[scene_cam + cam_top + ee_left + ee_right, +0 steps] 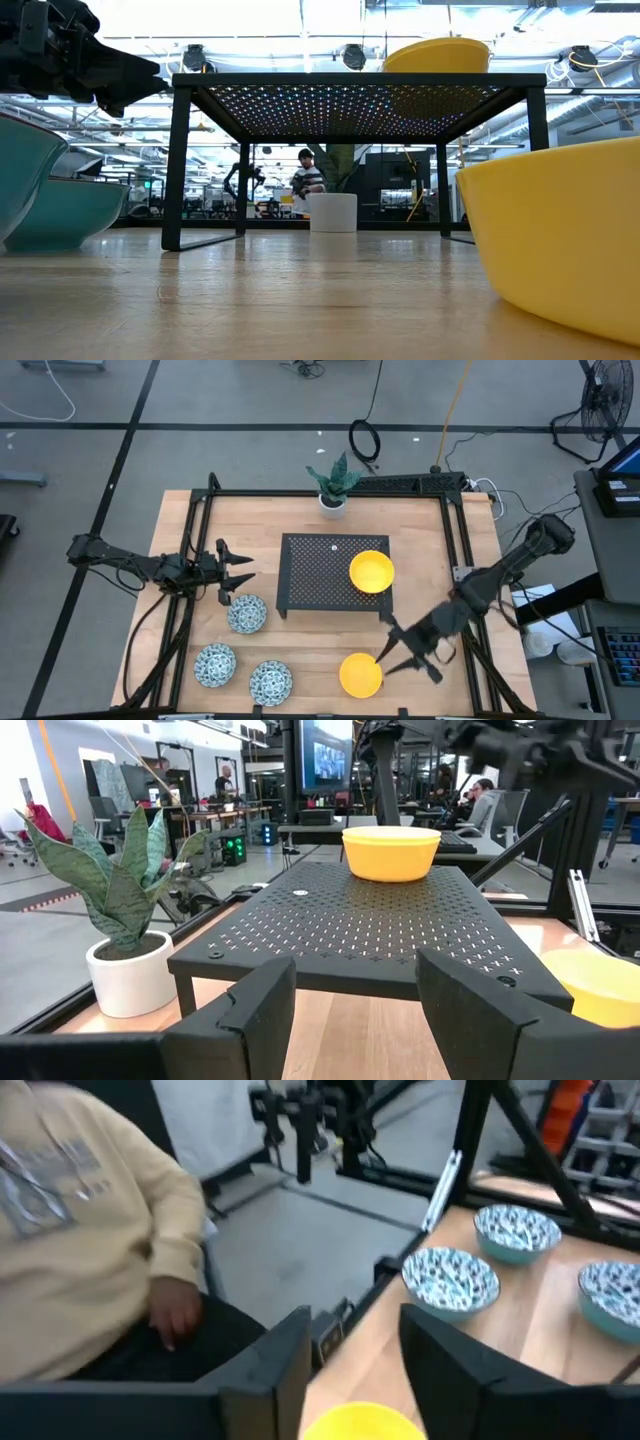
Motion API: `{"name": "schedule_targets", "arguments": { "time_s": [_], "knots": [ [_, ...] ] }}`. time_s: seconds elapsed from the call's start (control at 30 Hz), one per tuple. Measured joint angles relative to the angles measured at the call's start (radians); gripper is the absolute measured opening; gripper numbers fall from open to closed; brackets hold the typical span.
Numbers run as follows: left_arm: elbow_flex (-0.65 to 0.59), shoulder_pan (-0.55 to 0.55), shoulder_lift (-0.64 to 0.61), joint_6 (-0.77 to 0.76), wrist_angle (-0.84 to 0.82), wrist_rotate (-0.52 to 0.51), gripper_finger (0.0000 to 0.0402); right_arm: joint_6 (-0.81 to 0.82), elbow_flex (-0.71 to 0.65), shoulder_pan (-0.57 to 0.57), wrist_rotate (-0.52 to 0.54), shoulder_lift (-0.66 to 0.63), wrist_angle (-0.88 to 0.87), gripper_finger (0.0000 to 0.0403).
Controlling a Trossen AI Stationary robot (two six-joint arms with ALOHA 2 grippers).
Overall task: Pick & Place Mini bowls
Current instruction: Stack the yellow bowl on the yellow bowls on the shelf
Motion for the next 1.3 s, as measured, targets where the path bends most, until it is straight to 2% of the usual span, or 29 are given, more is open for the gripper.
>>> {"name": "schedule_targets", "arguments": {
  "time_s": [0.13,0.27,0.37,0.63,0.77,0.87,1.07,1.3],
  "knots": [
    [0.000,0.000,0.000,0.000,0.000,0.000,0.0212,0.058,0.053,0.078,0.091,0.098,-0.040,0.0199],
    [0.000,0.000,0.000,0.000,0.001,0.000,0.0212,0.198,0.128,0.120,0.173,0.213,-0.237,0.0242],
    [0.000,0.000,0.000,0.000,0.000,0.000,0.0212,0.319,0.169,0.123,0.201,0.292,-0.386,0.0251],
    [0.000,0.000,0.000,0.000,0.000,0.000,0.0212,0.706,0.175,0.073,0.193,0.412,-0.558,0.0235],
    [0.000,0.000,0.000,0.000,0.000,0.000,0.0212,0.833,0.175,0.035,0.088,0.457,-0.565,0.0225],
    [0.000,0.000,0.000,0.000,0.000,0.000,0.0212,0.857,0.175,0.020,0.025,0.489,-0.568,0.0218],
    [0.000,0.000,0.000,0.000,0.000,0.000,0.0212,0.848,0.175,0.015,-0.028,0.542,-0.579,0.0208],
    [0.000,0.000,0.000,0.000,0.000,0.000,0.0212,0.878,0.175,0.002,-0.085,0.519,-0.683,0.0193]
  ]
}}
